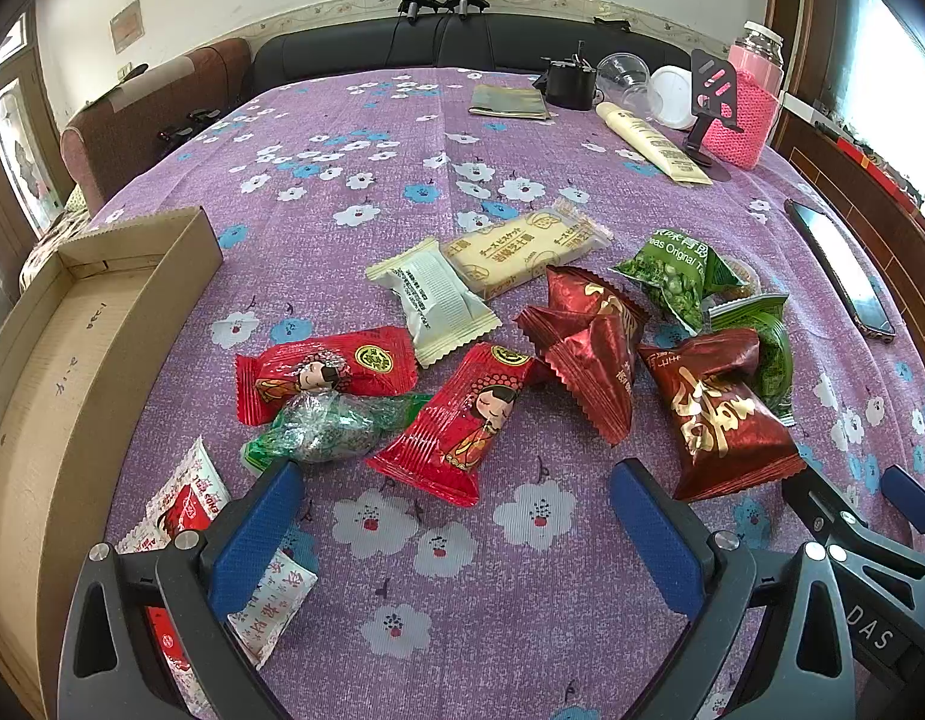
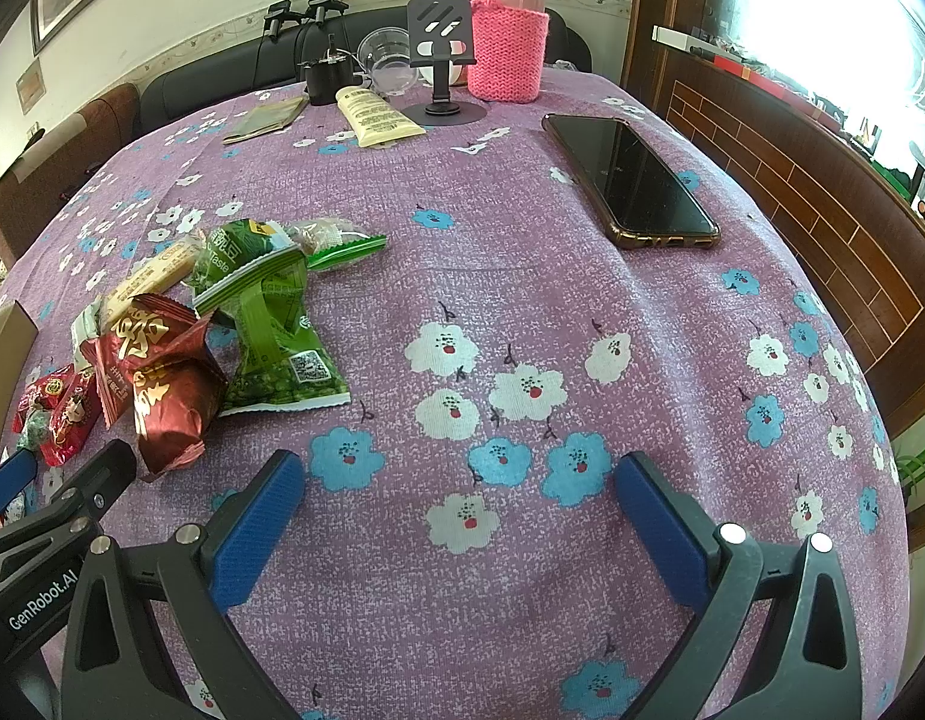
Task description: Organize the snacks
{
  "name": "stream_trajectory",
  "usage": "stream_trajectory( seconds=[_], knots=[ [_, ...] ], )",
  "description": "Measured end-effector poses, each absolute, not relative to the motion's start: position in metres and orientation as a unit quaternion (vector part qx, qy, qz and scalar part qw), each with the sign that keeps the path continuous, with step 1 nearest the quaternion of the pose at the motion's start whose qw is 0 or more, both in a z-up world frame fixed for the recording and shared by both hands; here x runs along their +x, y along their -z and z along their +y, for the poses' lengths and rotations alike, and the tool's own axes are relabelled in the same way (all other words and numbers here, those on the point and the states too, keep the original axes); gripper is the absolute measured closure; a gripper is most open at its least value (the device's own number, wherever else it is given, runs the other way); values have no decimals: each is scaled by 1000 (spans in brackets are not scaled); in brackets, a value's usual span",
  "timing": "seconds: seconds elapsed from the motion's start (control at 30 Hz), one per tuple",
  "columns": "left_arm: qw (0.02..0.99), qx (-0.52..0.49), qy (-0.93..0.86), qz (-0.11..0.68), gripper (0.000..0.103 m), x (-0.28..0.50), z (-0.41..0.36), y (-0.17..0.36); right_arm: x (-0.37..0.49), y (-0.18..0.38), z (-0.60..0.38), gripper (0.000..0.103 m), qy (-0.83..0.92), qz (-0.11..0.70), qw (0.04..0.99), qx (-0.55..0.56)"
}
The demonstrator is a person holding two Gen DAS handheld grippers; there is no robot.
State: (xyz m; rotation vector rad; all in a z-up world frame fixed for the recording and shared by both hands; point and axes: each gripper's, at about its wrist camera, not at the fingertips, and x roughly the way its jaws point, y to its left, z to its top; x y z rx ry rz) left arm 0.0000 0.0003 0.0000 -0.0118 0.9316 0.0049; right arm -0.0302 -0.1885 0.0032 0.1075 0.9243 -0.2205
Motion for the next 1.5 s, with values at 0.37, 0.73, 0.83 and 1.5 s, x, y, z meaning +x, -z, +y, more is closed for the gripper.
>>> stream_trajectory(
  seconds=[0.37,0.73,0.83,1.5],
  knots=[
    [893,-6,-2,449,0,0,0,0,-30,-3,-189,0,106,445,888,52],
    [893,-6,-2,449,0,0,0,0,-30,-3,-189,0,106,445,888,52],
    [893,-6,-2,450,0,0,1,0,-30,-2,-189,0,106,445,888,52],
    [901,-23,177,395,30,-73,53,-76,-34,-2,-186,0,100,468,877,51]
  ],
)
